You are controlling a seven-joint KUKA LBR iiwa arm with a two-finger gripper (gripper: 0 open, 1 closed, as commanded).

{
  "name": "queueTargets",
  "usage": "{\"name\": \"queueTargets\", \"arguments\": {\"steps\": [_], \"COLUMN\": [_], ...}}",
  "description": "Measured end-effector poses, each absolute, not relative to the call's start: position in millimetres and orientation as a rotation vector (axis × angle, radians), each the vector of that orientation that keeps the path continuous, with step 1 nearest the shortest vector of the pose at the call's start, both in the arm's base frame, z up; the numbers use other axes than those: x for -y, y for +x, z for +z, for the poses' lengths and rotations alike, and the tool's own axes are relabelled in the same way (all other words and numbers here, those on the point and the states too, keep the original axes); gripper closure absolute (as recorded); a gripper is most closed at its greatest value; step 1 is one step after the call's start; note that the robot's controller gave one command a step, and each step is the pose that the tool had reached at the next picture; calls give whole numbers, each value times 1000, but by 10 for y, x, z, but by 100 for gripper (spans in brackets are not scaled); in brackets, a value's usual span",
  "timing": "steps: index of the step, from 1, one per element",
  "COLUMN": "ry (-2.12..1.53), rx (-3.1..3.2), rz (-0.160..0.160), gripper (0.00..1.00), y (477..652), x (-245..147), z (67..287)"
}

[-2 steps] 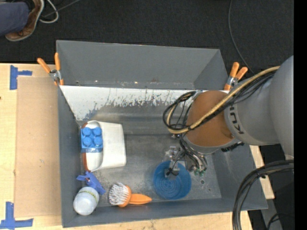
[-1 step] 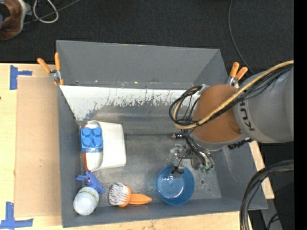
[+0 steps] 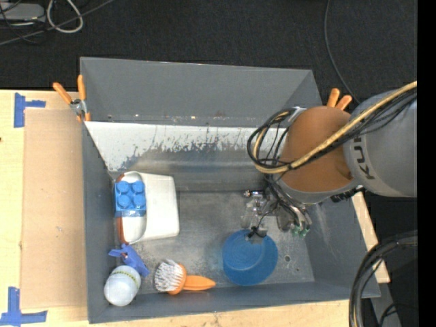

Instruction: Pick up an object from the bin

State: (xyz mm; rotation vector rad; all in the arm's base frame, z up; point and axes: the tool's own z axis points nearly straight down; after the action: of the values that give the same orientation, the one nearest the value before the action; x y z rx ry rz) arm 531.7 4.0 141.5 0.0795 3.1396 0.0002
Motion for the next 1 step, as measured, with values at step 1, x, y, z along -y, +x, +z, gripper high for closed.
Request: {"name": "queueTargets", "arguments": {"steps": [1], "ry": [125], "rx": [-3139], "rz": [0], "gripper": [100], "y": [5317], "x": [160], "z": [1032]}}
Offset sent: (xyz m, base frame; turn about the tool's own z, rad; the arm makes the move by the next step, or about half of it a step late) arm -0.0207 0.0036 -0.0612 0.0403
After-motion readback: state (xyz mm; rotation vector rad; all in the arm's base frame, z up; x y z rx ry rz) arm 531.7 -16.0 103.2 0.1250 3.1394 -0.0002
